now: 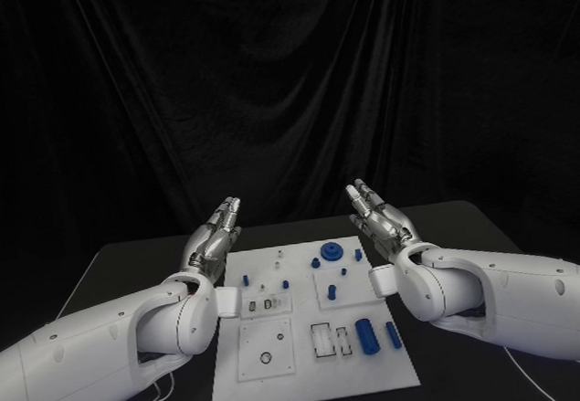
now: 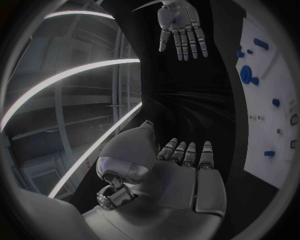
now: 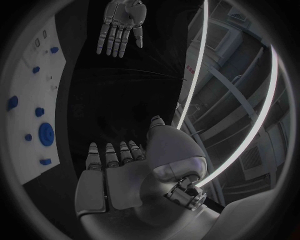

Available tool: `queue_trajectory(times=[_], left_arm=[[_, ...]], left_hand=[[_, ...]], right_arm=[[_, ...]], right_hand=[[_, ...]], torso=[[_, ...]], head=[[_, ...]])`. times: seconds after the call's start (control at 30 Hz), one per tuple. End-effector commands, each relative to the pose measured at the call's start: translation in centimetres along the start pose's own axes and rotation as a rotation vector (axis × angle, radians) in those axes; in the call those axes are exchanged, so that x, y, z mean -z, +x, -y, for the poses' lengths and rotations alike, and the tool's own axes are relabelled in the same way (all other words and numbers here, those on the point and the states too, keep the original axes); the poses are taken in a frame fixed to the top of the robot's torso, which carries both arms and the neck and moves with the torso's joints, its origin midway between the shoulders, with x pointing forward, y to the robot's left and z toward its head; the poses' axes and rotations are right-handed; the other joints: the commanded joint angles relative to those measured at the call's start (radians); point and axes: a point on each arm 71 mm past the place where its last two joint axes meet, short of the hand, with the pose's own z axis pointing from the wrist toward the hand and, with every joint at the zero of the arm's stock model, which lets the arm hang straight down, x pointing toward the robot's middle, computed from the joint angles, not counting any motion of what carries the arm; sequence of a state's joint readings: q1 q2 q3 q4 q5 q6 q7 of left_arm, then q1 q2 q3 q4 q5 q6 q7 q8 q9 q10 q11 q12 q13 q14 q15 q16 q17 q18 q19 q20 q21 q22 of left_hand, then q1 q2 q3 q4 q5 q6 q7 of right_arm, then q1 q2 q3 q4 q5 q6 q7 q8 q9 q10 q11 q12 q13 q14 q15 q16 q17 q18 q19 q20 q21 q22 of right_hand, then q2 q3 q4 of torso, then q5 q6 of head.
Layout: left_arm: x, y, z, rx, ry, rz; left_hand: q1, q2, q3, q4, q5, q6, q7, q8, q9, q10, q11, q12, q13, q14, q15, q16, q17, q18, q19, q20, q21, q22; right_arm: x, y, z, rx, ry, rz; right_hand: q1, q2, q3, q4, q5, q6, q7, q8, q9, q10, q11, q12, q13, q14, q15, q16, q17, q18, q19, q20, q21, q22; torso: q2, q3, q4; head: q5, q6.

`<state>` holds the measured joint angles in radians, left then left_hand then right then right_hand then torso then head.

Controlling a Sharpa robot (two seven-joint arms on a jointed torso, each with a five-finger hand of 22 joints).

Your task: Assemble the parts on the task board

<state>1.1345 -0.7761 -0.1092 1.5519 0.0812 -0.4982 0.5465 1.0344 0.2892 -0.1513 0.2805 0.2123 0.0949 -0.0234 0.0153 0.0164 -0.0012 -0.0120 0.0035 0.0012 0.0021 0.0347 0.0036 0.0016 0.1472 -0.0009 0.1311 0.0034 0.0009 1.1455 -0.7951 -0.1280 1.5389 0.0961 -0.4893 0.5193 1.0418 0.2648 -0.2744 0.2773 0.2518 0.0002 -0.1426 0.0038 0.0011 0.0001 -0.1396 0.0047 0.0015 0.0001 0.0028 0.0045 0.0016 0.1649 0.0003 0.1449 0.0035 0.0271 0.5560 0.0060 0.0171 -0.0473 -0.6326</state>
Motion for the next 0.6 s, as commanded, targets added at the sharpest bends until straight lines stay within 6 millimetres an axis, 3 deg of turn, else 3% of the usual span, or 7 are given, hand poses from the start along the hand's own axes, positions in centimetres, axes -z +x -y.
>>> queue_trajectory(times=[0.03, 0.1, 0.2, 0.3, 0.47, 0.53, 0.6], left_arm=[[-0.1, 1.2, 0.8, 0.174, 0.057, -0.165], [-0.1, 1.4, 1.0, 0.219, 0.065, -0.213], [-0.1, 1.8, 1.4, 0.295, 0.080, -0.289], [-0.1, 1.9, 1.6, 0.344, 0.090, -0.335], [0.0, 2.1, 1.9, 0.396, 0.100, -0.382], [0.0, 2.1, 1.9, 0.410, 0.103, -0.394], [0.0, 2.1, 2.0, 0.418, 0.105, -0.401]], left_hand=[[0.074, 0.003, 0.005, 0.009, 0.052, 0.014, -0.008, 0.005, 0.002, 0.004, 0.046, -0.003, 0.000, -0.002, 0.048, -0.004, -0.002, 0.014, 0.001, 0.040, -0.003, -0.001], [0.097, 0.001, 0.012, 0.011, 0.111, 0.017, -0.008, 0.005, 0.003, 0.020, 0.092, 0.002, 0.004, -0.002, 0.075, -0.004, -0.002, 0.006, 0.001, 0.061, -0.003, -0.001], [0.127, 0.002, 0.002, 0.013, 0.137, 0.026, -0.003, 0.007, 0.004, 0.031, 0.105, 0.004, 0.006, -0.002, 0.082, -0.004, -0.002, 0.005, 0.001, 0.067, -0.003, -0.001], [0.132, 0.005, 0.000, 0.014, 0.129, 0.039, 0.011, 0.010, 0.006, 0.034, 0.111, 0.005, 0.007, -0.002, 0.090, -0.004, -0.002, 0.006, 0.001, 0.076, -0.003, -0.001], [0.153, 0.004, 0.006, 0.012, 0.138, 0.064, 0.039, 0.014, 0.009, 0.049, 0.115, 0.008, 0.011, -0.002, 0.109, -0.004, -0.002, 0.012, 0.009, 0.099, 0.007, 0.008], [0.160, 0.004, 0.007, 0.012, 0.139, 0.071, 0.043, 0.015, 0.010, 0.056, 0.116, 0.009, 0.012, -0.002, 0.115, -0.003, -0.001, 0.014, 0.016, 0.106, 0.013, 0.012], [0.169, 0.003, 0.007, 0.011, 0.141, 0.092, 0.061, 0.020, 0.012, 0.069, 0.114, 0.012, 0.015, 0.003, 0.120, 0.000, 0.001, 0.017, 0.028, 0.114, 0.024, 0.019]], right_arm=[[-0.1, 0.7, -0.1, -0.163, 0.050, -0.160], [-0.1, 0.7, -0.1, -0.201, 0.063, -0.206], [0.0, 0.6, -0.2, -0.263, 0.081, -0.280], [0.0, 0.6, -0.3, -0.303, 0.091, -0.326], [0.1, 0.5, -0.4, -0.344, 0.100, -0.373], [0.1, 0.5, -0.5, -0.356, 0.102, -0.385], [0.2, 0.5, -0.5, -0.362, 0.103, -0.392]], right_hand=[[0.048, 0.002, -0.018, 0.008, 0.011, 0.007, 0.050, 0.000, 0.002, 0.000, 0.055, -0.005, -0.001, 0.000, 0.047, -0.005, -0.002, 0.013, 0.000, 0.031, -0.004, -0.027], [0.049, 0.002, -0.019, 0.008, 0.010, 0.008, 0.056, 0.001, 0.002, 0.000, 0.064, -0.005, -0.001, 0.000, 0.051, -0.005, -0.002, 0.013, 0.000, 0.035, -0.004, -0.027], [0.054, 0.002, -0.019, 0.007, 0.008, 0.027, 0.084, 0.013, 0.009, 0.000, 0.104, -0.005, -0.001, 0.000, 0.091, -0.005, -0.002, 0.013, 0.000, 0.067, -0.004, -0.027], [0.060, 0.001, -0.018, 0.005, 0.012, 0.036, 0.085, 0.021, 0.011, 0.000, 0.140, -0.005, -0.001, 0.000, 0.109, -0.005, -0.002, 0.014, 0.000, 0.083, -0.004, -0.027], [0.066, 0.002, -0.016, 0.004, 0.016, 0.050, 0.111, 0.032, 0.015, 0.000, 0.153, -0.005, -0.001, 0.000, 0.118, -0.005, -0.002, 0.014, 0.000, 0.087, -0.004, -0.027], [0.084, 0.000, -0.011, -0.004, 0.035, 0.056, 0.110, 0.038, 0.016, 0.000, 0.176, -0.005, -0.001, 0.000, 0.127, -0.005, -0.002, 0.016, 0.005, 0.096, 0.002, -0.023], [0.106, -0.004, -0.007, -0.009, 0.058, 0.081, 0.134, 0.055, 0.022, 0.004, 0.198, 0.010, 0.005, 0.003, 0.143, 0.002, 0.003, 0.017, 0.027, 0.115, 0.018, -0.011]], torso=[[0.000, 0.0002, 0.0004], [0.000, 0.0002, 0.0004], [0.000, 0.0002, 0.0004], [0.000, 0.0002, 0.0004], [0.000, 0.0002, 0.0004], [0.000, 0.0002, 0.0004], [0.000, 0.0002, 0.0004]], head=[[0.000, 0.000], [0.000, 0.000], [0.000, 0.000], [0.000, 0.000], [0.000, 0.000], [0.000, 0.000], [0.000, 0.000]])
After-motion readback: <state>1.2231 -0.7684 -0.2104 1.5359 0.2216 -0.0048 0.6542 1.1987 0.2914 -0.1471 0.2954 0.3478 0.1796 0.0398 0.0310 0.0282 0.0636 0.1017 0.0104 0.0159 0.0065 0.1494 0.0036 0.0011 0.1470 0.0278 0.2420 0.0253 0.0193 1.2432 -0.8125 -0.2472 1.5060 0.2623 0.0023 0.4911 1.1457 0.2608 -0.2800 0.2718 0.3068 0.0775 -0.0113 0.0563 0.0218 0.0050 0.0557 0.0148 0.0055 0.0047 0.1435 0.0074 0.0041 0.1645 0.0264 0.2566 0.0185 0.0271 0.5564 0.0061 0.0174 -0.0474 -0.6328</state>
